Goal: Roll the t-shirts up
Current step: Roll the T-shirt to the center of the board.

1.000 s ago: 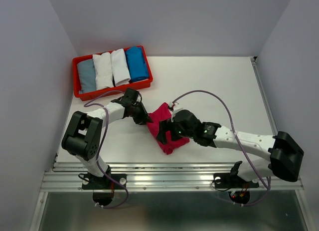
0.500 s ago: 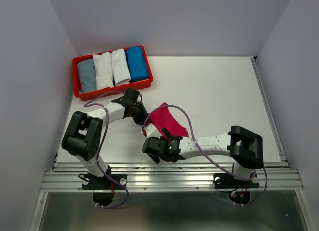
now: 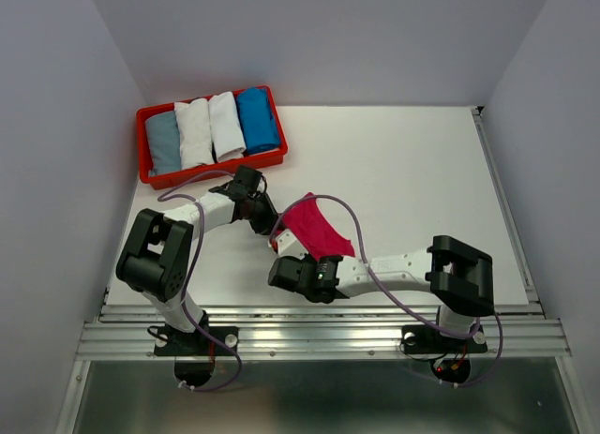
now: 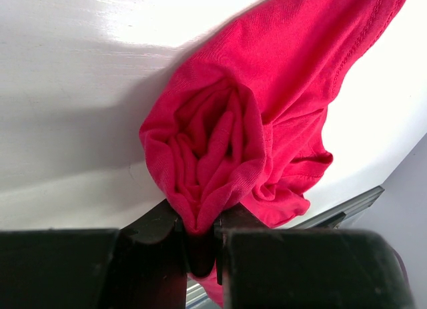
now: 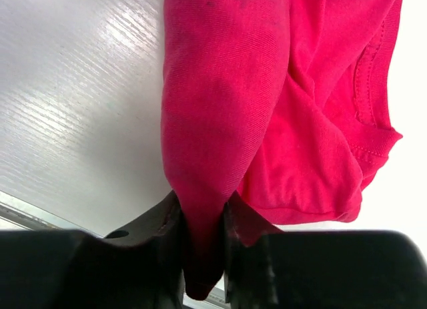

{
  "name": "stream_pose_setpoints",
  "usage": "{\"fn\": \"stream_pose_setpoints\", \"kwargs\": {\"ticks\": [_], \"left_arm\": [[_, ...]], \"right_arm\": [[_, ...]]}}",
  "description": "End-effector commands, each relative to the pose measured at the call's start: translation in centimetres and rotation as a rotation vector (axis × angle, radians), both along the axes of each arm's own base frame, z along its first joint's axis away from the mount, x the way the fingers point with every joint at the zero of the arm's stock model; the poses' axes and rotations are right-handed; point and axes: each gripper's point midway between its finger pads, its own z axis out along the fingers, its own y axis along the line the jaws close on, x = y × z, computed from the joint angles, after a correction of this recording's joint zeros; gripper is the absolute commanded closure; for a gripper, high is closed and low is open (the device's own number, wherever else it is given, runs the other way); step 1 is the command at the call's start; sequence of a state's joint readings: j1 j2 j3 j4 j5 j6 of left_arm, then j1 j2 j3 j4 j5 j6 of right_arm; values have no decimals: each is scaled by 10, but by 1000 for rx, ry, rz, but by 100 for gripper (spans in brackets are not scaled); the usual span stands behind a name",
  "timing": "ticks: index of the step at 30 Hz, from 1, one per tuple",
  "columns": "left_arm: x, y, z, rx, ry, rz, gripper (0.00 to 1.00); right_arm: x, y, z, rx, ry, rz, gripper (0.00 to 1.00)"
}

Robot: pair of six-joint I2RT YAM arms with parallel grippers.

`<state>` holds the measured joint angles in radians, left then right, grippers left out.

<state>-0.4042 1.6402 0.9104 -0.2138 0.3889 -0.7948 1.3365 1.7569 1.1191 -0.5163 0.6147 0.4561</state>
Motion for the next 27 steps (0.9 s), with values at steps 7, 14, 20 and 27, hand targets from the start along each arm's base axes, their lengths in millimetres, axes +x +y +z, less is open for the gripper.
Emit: {"fn": "stream_pose_setpoints", "kwargs": {"ticks": [7, 14, 20, 27], "left_arm": [[10, -7, 32, -31, -92, -25, 100], [12, -6, 43, -24, -129, -59, 89], [17, -7, 56, -22, -162, -74, 68], [26, -4, 76, 9, -213, -84, 49]], "right_arm": [[-3, 17, 12, 237, 67, -52, 99], [-1, 20, 29, 568, 237, -51, 99], [-7, 16, 35, 731, 337, -34, 99], [-4, 3, 34, 874, 470, -67, 99]]}}
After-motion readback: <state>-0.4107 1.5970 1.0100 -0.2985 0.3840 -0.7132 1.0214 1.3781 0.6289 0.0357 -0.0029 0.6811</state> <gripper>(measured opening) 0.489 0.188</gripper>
